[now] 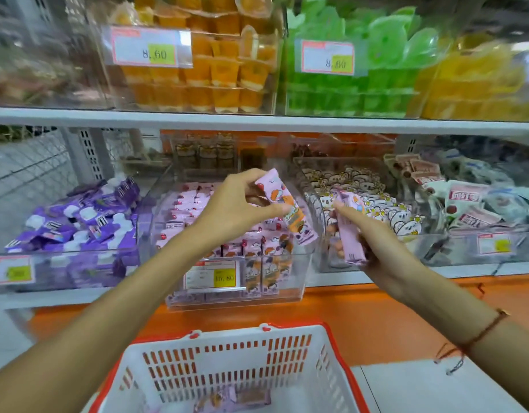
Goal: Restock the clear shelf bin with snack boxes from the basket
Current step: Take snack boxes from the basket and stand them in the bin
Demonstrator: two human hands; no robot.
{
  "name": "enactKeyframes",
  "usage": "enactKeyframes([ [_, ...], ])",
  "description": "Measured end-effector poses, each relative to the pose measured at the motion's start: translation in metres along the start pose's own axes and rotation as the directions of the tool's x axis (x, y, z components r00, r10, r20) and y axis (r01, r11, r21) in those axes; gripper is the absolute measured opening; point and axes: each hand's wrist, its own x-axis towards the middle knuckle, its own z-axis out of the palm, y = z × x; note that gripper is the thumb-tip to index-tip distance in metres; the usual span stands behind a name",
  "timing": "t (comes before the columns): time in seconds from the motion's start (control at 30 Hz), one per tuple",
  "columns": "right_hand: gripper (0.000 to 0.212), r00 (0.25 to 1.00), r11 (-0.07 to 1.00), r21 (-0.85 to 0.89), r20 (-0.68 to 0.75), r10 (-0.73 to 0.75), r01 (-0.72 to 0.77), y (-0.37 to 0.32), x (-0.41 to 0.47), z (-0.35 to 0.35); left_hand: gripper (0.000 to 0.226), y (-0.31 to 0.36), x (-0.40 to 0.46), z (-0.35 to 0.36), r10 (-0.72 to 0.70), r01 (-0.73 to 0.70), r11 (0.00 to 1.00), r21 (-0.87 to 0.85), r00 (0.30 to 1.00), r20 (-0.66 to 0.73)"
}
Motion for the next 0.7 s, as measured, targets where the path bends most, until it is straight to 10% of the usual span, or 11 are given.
enactKeyframes([
  [0.27,0.024,0.995,0.993,0.093,0.075,0.062,-0.069,0.006,-0.006,-0.007,0.041,-0.014,0.027,0.025,-0.024,-0.234,0.667,0.708,0.942,0.335],
  [0.47,0.033,0.992,0.995,-0.063,0.089,0.088,-0.082,0.017,-0.008,-0.009,0.041,-0.043,0.015,0.029,0.094,-0.256,0.827,0.5,0.941,0.326],
  [0.7,0.018,0.996,0.994,-0.083,0.048,0.076,-0.072,0.024,0.007,-0.009,0.033,-0.055,0.02,0.024,0.162,-0.374,0.646,0.665,0.919,0.359],
])
